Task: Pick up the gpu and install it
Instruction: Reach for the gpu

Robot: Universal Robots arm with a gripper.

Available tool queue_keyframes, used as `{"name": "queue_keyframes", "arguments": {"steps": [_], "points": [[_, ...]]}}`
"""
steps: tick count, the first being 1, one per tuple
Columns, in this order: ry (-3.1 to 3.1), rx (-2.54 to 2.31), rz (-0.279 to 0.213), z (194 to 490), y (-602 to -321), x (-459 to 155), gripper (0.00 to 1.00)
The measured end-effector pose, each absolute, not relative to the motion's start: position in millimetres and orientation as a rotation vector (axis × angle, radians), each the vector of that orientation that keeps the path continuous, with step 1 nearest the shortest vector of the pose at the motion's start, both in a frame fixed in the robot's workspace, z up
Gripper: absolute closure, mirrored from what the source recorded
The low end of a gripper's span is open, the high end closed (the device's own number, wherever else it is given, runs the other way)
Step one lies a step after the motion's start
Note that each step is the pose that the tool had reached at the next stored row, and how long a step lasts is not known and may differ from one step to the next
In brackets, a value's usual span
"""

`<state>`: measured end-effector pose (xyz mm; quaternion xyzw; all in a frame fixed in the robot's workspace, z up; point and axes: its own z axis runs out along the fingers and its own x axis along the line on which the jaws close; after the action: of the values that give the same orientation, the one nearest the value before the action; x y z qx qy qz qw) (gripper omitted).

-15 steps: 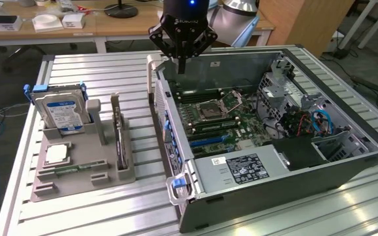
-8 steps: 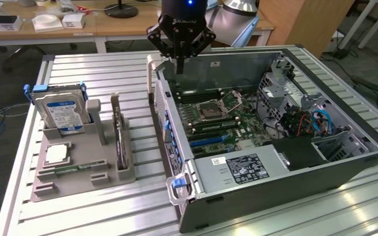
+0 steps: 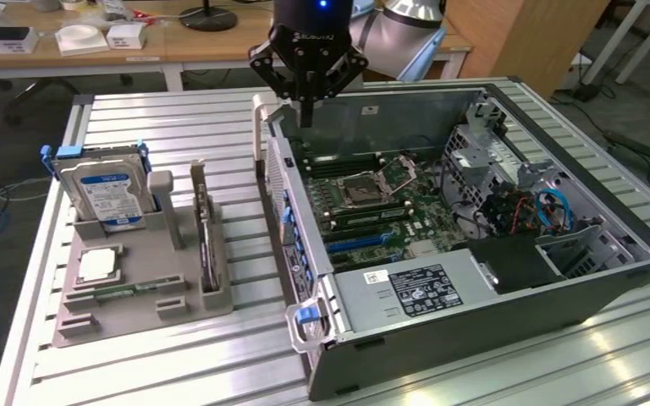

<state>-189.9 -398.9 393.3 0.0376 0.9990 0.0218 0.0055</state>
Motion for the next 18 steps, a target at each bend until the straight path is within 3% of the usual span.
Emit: {"name": "queue_keyframes", "arguments": {"steps": [18], "points": [[3.131,0.118,0.068,393.3,-398.8,-197.9,0.9]]}}
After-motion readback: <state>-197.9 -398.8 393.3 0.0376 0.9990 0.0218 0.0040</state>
